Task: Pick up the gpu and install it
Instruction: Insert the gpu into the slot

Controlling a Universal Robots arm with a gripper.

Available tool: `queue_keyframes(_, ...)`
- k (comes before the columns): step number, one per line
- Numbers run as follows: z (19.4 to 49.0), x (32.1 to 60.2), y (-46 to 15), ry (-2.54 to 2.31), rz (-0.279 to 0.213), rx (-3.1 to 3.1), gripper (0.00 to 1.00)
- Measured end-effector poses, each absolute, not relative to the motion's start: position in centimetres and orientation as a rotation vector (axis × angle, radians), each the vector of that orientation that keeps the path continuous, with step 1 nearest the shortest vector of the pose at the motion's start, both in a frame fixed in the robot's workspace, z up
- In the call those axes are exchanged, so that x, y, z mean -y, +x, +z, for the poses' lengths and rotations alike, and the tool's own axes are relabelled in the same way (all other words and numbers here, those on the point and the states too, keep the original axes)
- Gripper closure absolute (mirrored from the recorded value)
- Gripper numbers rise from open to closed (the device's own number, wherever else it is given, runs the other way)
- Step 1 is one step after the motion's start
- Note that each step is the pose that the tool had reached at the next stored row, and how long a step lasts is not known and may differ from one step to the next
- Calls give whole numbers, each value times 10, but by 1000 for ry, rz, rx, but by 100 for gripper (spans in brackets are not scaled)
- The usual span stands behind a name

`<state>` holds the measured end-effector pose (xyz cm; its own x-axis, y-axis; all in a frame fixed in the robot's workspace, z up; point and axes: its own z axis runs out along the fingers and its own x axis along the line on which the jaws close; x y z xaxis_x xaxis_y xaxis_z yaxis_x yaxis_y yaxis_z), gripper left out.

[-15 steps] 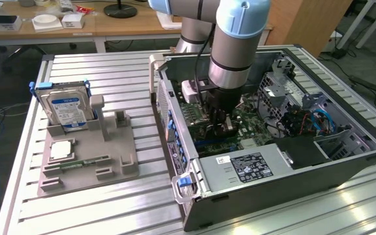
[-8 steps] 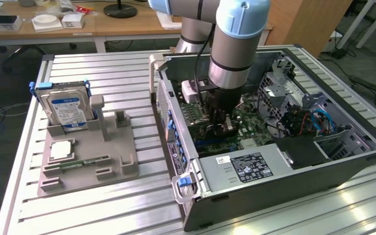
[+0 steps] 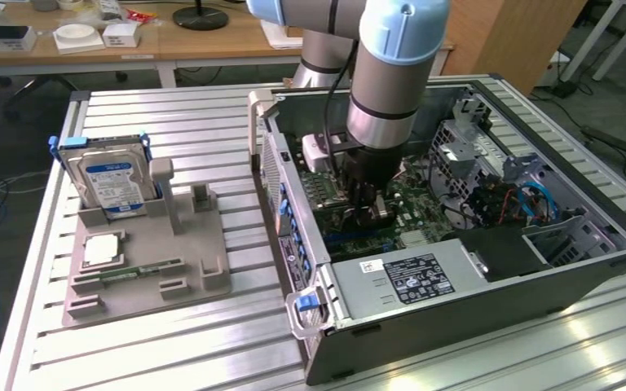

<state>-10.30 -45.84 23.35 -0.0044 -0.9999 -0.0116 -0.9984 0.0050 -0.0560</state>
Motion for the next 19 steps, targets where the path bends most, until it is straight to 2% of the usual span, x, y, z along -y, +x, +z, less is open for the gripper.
queue_keyframes(19,229,458,-103,-2182,-49,-2193,73)
